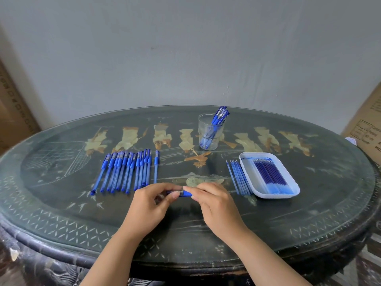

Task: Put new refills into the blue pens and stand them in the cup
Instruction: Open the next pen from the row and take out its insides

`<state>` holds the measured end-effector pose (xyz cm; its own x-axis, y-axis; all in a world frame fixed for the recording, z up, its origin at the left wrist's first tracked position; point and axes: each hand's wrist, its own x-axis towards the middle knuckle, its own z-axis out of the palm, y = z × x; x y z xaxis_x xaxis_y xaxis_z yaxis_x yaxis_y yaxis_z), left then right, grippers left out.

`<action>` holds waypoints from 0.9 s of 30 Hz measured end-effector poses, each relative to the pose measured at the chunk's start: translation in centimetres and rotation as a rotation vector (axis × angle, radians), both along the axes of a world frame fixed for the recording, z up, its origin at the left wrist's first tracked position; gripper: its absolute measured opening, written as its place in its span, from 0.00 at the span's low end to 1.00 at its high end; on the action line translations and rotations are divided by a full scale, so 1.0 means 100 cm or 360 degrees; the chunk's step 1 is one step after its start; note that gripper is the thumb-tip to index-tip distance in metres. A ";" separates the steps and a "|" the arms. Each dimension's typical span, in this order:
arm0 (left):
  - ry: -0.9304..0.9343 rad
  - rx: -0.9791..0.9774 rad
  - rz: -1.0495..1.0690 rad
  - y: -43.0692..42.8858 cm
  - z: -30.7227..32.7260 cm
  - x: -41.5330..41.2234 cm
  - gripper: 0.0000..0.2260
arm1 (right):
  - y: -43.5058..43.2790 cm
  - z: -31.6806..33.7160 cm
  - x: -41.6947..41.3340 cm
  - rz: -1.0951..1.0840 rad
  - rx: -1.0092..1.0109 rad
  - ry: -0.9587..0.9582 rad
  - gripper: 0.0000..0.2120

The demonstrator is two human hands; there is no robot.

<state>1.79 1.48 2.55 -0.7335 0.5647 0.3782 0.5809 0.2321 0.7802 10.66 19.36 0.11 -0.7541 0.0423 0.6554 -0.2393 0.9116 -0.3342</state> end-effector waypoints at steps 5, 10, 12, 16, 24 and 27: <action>-0.0084 0.0015 0.0018 0.000 0.002 0.001 0.06 | -0.001 0.002 0.001 0.0010 -0.0002 -0.0091 0.18; -0.0109 -0.0061 0.0086 0.002 -0.001 0.002 0.07 | -0.003 0.003 0.003 -0.0052 0.0220 -0.0015 0.21; -0.0122 -0.0057 0.0087 0.003 0.001 0.003 0.09 | -0.004 0.004 0.004 -0.0070 0.0250 0.0027 0.21; -0.0184 -0.0048 0.0076 0.004 0.004 0.006 0.11 | -0.006 0.005 0.006 -0.0097 0.0333 0.0113 0.21; -0.0208 -0.0064 0.0065 0.003 0.006 0.007 0.13 | -0.007 0.004 0.008 -0.0159 0.0436 0.0186 0.20; -0.0216 -0.0075 0.0053 0.003 0.006 0.008 0.13 | -0.008 0.004 0.008 -0.0192 0.0472 0.0180 0.19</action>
